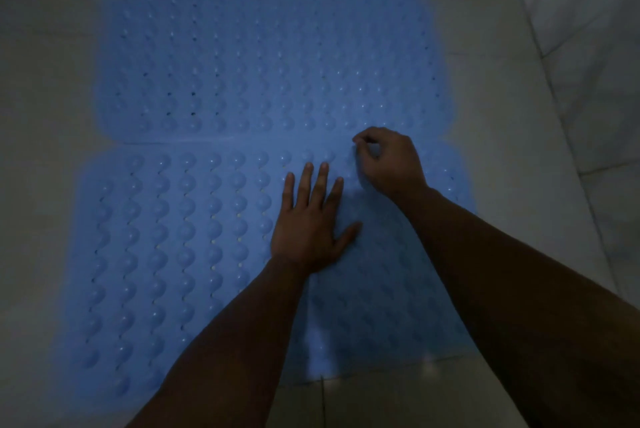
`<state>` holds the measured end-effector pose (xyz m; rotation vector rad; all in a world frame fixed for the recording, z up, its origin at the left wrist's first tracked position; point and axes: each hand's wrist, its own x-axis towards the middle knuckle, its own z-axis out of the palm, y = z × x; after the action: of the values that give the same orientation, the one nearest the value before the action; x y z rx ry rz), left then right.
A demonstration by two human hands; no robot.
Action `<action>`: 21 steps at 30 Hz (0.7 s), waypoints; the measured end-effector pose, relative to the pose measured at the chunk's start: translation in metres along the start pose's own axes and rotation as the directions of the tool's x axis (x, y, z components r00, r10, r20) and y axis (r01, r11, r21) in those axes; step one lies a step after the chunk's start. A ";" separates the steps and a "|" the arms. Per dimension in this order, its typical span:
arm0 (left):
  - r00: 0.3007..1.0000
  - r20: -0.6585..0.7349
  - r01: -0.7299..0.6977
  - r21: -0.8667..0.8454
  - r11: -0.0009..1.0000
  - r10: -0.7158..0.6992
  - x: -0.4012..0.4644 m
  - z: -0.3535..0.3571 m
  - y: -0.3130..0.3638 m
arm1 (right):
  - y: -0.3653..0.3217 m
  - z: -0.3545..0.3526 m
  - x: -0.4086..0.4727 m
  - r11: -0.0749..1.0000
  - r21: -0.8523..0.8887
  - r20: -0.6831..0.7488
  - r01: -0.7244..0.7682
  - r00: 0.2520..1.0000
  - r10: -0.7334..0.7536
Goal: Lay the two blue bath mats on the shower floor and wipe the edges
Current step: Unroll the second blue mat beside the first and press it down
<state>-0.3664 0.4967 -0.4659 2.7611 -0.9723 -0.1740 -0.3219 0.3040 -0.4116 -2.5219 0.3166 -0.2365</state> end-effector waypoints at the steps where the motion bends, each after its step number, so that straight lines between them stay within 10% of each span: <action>1: 1.000 -0.003 0.003 -0.002 1.000 -0.003 0.001 0.000 0.000 | 0.003 0.000 0.004 1.000 0.013 -0.007 0.023 1.000 -0.022; 12: 0.918 0.397 0.160 -0.324 0.933 -0.019 0.025 -0.054 -0.012 | -0.041 -0.028 0.024 0.998 -0.067 0.209 -0.003 0.978 0.017; 17: 0.951 -0.056 0.258 -0.400 0.879 -0.305 -0.013 -0.088 -0.065 | -0.099 -0.008 -0.005 0.996 -0.046 0.217 -0.079 0.972 0.087; 21: 0.928 -0.158 0.289 -0.268 0.919 -0.338 -0.042 -0.087 -0.102 | -0.118 0.055 -0.062 0.991 -0.135 0.305 0.002 0.952 0.040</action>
<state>-0.3215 0.6144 -0.4041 2.6257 -0.4186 -0.0534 -0.3483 0.4449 -0.3958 -2.6349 0.2380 0.1919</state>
